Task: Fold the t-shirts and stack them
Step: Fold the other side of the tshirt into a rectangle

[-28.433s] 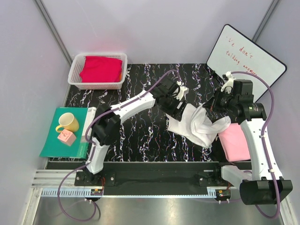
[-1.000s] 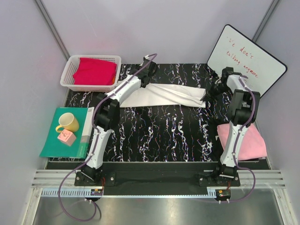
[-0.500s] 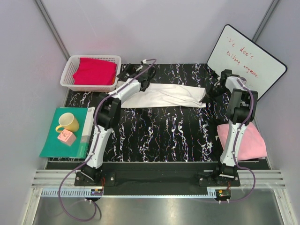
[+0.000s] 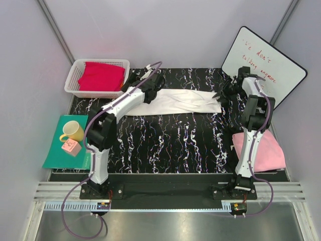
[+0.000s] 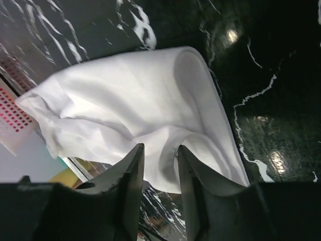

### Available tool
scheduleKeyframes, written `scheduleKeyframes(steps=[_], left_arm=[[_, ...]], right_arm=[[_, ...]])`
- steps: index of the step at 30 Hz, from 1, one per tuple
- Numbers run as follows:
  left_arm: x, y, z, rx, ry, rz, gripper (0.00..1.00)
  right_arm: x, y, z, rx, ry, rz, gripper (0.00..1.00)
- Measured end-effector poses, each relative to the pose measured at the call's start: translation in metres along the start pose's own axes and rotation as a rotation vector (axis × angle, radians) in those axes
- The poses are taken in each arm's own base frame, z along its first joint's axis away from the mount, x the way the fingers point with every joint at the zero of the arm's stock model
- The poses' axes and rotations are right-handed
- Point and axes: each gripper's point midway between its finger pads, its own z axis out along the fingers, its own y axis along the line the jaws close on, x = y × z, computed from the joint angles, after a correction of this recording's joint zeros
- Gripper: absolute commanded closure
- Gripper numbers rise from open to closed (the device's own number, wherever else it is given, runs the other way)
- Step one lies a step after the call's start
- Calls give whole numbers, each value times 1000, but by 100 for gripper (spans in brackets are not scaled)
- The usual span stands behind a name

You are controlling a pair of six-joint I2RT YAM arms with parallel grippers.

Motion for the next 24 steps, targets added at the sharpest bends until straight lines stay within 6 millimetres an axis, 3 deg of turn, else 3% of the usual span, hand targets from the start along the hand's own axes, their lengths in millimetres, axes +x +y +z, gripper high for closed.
scheduleKeyframes(steps=[1, 5, 11, 18, 20, 24], left_arm=[[5, -1, -5, 14, 6, -5, 1], [24, -12, -12, 59, 45, 9, 1], [64, -26, -12, 111, 144, 67, 1], [73, -34, -13, 181, 185, 55, 1], [71, -38, -15, 222, 190, 43, 1], [52, -56, -26, 379, 170, -13, 14]], right_arm=[[-5, 5, -3, -7, -16, -5, 34], [-20, 12, -9, -2, -75, 0, 0], [-28, 2, -24, 83, -173, -4, 0], [-28, 44, -71, -16, -272, -117, 0], [-23, 51, -71, -16, -271, -165, 6], [-1, 63, -51, 58, -215, -280, 28]])
